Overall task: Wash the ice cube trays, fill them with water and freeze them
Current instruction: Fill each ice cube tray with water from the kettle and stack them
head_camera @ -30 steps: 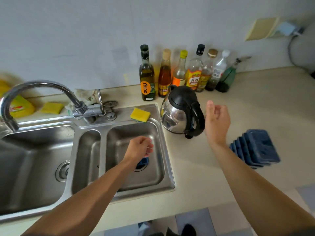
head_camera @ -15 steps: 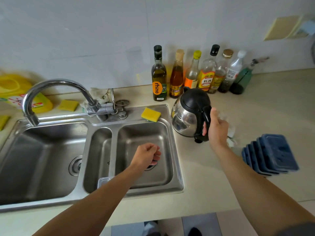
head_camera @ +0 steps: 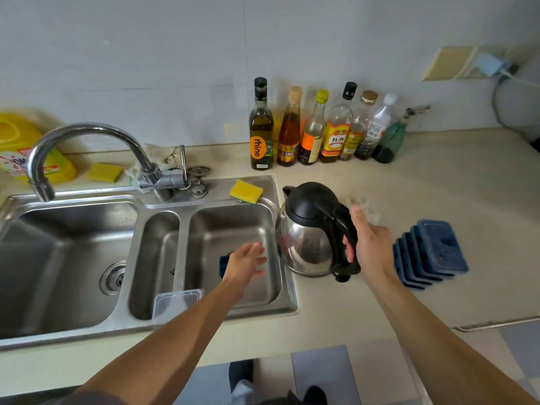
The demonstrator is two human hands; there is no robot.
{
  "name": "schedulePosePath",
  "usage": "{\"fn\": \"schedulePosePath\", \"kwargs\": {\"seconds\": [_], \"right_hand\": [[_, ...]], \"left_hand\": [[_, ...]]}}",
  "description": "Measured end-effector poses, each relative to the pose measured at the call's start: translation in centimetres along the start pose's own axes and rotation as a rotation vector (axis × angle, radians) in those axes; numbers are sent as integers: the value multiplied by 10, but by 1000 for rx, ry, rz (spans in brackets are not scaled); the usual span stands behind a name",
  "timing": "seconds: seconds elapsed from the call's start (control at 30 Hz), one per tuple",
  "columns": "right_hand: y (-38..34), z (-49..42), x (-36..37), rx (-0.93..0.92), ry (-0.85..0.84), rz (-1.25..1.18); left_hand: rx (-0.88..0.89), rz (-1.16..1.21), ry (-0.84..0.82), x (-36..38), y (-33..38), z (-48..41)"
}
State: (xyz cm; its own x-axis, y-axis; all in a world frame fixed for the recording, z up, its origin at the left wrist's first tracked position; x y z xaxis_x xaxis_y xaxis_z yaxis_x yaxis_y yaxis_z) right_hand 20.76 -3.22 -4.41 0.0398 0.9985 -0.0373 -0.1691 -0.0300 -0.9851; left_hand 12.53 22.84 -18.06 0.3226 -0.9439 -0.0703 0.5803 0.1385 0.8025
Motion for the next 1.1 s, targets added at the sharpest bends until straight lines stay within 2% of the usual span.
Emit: {"fn": "schedulePosePath", "kwargs": {"seconds": [0.13,0.3,0.57,1.1], "right_hand": [[-10,14,7,12,-57,71],[-21,27,33,42,-211,139],[-26,33,72,56,-325,324],[-35,36,117,78,-325,420]], "left_hand": [[6,88,-14,2,-6,14],[-2,139,-103,5,-23,35],[-48,195,-111,-11,-41,55],[-102,276,-107,-37,-50,50]]}}
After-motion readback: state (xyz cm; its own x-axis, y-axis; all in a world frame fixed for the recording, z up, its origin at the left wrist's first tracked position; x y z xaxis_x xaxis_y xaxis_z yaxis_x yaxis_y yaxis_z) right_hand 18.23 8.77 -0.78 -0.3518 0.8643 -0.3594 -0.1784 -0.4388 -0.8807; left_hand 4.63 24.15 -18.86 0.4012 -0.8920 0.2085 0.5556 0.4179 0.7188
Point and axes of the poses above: each hand's wrist, its own z-axis away from the middle knuckle, its own x-axis out of the palm, y = z × x, the point moved 9 cm from there along -z, towards the middle knuckle, and after that the axes turned 10 degrees about -z, right-handed, at the moved point
